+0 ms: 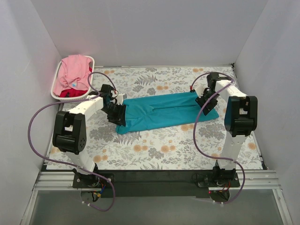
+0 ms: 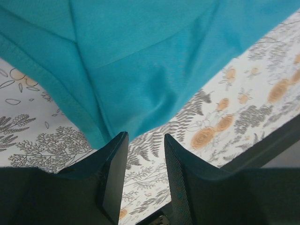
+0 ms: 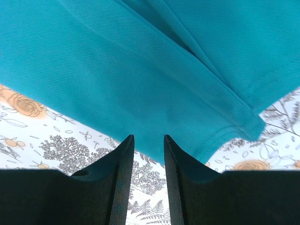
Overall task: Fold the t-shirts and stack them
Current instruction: Fold the tshirt
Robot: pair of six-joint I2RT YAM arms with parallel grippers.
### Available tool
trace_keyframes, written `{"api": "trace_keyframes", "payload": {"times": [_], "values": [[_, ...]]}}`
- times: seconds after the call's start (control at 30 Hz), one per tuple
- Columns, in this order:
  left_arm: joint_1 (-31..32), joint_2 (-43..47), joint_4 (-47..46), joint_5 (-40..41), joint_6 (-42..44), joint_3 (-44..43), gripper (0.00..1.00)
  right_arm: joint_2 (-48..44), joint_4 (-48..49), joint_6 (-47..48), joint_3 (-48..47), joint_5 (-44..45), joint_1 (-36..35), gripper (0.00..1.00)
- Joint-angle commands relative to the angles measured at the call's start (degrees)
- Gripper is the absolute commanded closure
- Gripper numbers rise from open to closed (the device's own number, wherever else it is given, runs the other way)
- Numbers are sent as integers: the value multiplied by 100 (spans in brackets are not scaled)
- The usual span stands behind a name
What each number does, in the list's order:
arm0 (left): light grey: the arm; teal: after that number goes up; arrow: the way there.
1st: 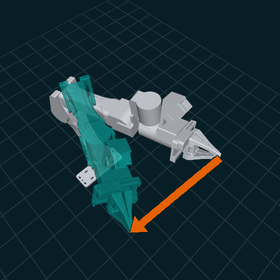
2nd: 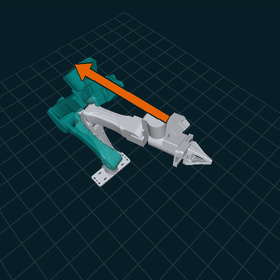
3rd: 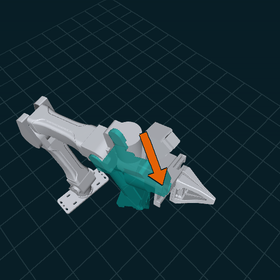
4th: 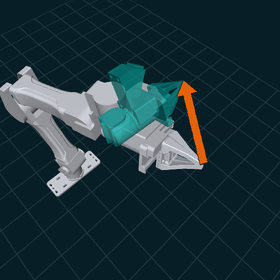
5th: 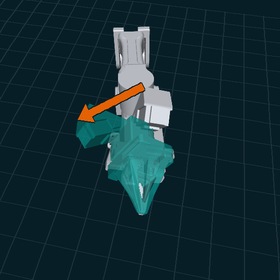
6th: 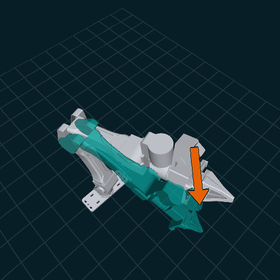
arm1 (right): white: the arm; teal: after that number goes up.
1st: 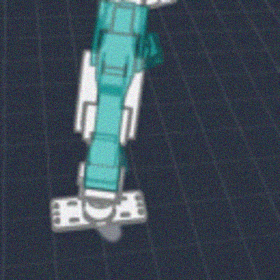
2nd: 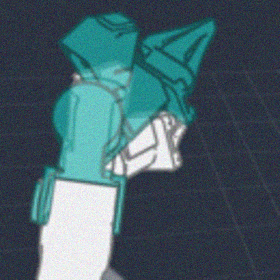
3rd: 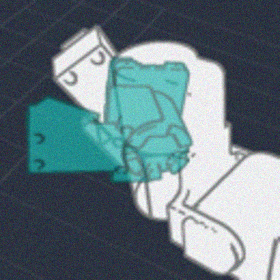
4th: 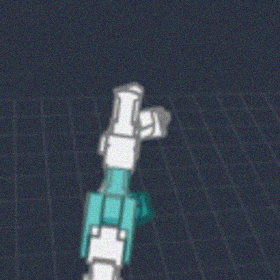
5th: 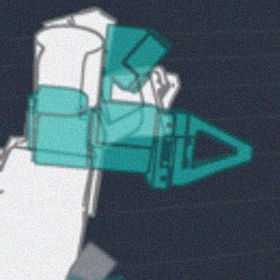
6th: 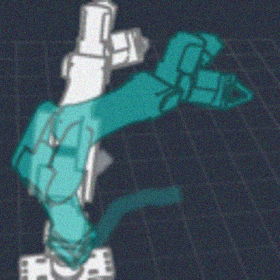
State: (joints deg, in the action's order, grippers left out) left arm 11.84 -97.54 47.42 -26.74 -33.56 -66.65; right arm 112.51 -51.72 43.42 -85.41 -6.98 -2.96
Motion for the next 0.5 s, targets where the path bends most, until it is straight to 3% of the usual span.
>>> {"api": "trace_keyframes", "payload": {"times": [0.0,0.13,0.3,0.43,0.47], "values": [[-23,-107,-268,661,-195,161,64,315,-22,-18,-108,171,24,62],[-23,-318,-268,1162,-212,301,65,439,57,8,67,320,-2,63],[-129,-564,-549,1636,-55,355,66,9,119,123,980,435,-108,64],[-453,-1319,-673,1856,279,-407,66,-1043,-74,272,2454,111,-886,64],[-532,-1799,-655,1944,350,-1149,67,-1264,-231,333,2650,-404,-1099,63]]}}
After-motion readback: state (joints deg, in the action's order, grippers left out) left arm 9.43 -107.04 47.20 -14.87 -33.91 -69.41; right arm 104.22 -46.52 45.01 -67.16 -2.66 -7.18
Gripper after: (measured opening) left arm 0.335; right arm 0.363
